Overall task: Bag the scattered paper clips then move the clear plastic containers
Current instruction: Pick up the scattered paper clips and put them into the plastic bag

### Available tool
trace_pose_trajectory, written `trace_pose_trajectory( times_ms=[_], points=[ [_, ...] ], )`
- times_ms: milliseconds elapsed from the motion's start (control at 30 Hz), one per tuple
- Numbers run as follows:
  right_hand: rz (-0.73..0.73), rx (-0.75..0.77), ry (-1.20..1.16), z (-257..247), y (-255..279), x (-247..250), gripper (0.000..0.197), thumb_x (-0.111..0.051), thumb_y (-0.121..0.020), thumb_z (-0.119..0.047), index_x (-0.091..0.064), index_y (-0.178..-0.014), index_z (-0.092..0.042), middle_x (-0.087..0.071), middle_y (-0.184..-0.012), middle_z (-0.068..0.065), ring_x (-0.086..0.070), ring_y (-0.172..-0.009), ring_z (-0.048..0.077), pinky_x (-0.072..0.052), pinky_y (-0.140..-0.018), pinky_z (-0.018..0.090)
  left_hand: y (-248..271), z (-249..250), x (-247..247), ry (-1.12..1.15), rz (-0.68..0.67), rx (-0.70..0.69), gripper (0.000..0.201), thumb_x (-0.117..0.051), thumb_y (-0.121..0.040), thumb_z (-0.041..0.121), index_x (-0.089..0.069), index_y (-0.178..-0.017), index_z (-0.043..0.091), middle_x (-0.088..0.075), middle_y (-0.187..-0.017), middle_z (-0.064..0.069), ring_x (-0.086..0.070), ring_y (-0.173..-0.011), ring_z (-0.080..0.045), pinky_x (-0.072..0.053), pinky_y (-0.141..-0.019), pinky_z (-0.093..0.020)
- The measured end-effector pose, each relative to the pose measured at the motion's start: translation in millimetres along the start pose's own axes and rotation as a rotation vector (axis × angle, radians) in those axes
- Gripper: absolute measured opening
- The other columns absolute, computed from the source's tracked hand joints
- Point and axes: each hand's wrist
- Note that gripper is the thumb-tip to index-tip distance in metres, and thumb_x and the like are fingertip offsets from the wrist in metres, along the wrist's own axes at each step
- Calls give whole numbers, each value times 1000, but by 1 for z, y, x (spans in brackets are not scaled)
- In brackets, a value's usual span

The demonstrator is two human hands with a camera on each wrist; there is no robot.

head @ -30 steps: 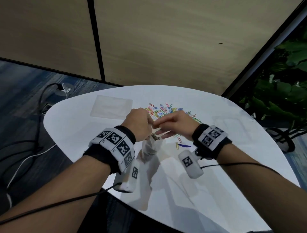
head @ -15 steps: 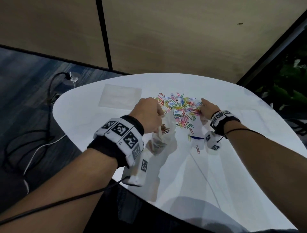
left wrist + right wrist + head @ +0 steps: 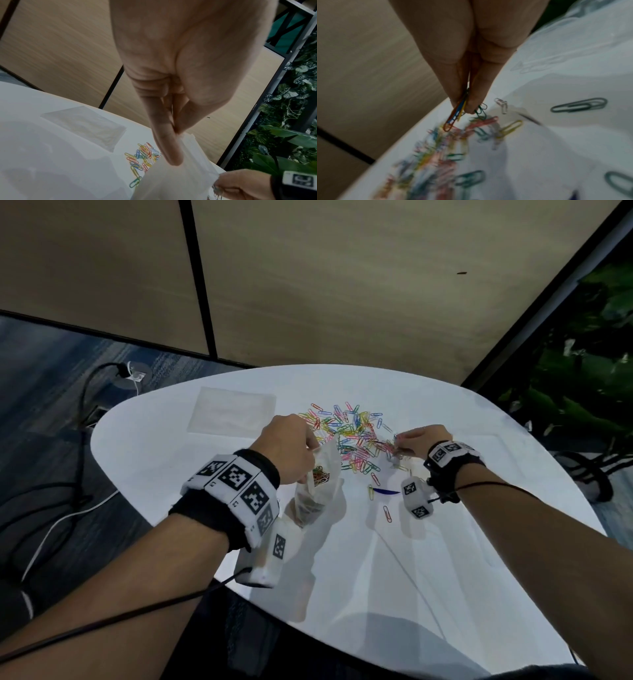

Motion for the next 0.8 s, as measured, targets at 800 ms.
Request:
trace_pose_trajectory(
  times_ms=[800],
  points=[
    [-47, 576, 253, -88, 166, -69, 8, -71, -76, -9, -78, -80, -9, -67, -66, 3, -59, -62, 14, -49, -62, 22, 2, 3, -8, 58, 50, -18, 20, -59, -89, -3, -77, -94, 1, -76, -83, -17, -77, -67, -28, -65, -72, -42]
  ],
)
Point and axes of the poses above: each hand's wrist, its own y-axis away from the middle knuckle, its own x-axis out of the back of the hand, z = x × y
